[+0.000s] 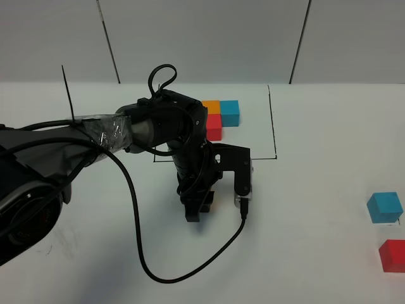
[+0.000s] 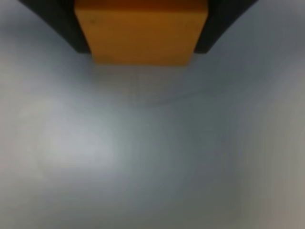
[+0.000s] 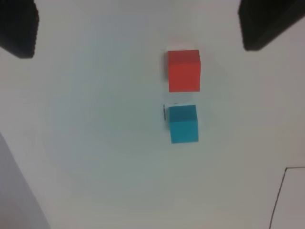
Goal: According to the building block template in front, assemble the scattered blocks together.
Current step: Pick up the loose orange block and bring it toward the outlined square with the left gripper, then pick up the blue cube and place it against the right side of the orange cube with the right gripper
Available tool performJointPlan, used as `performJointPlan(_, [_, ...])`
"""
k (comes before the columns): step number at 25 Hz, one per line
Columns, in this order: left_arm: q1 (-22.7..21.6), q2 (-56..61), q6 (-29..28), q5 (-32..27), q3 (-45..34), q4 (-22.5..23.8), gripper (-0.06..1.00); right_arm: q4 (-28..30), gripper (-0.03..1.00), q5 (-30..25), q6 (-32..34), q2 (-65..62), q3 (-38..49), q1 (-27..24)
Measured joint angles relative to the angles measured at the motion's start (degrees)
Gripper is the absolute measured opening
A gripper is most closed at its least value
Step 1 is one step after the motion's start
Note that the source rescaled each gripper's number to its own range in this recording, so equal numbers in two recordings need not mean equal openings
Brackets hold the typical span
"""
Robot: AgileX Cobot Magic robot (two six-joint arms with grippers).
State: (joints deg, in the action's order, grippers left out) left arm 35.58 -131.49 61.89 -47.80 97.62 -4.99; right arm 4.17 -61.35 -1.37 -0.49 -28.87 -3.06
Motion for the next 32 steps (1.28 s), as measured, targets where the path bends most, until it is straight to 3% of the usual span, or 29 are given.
performJointPlan(13, [0.00,-0.11,0.10,0.12,0.00,-0.27,0.02,0.00,0.83,0.00,0.00,0.00,0.00,0.00])
performJointPlan(15, [0.00,-0.11,0.00,0.12,0.00,-0.27,0.13,0.00,0.83,0.00,0.00,0.00,0.00,0.00])
performJointPlan(20, [0.00,0.26,-1.31,-2.43,2.96,-0.09,0.76,0.00,0.83,0.00,0.00,0.00,0.00,0.00])
performJointPlan(22, [0.00,1.44,-3.42,-4.36,4.96,0.06,0.93,0.00,0.83,0.00,0.00,0.00,0.00,0.00])
performJointPlan(25, [0.05,4.92,-7.51,-6.89,8.03,1.49,1.00,0.00,0.83,0.00,0.00,0.00,0.00,0.00])
performJointPlan(32, [0.05,18.77,-19.20,-12.04,12.42,13.65,0.93,0.00,0.83,0.00,0.00,0.00,0.00,0.00])
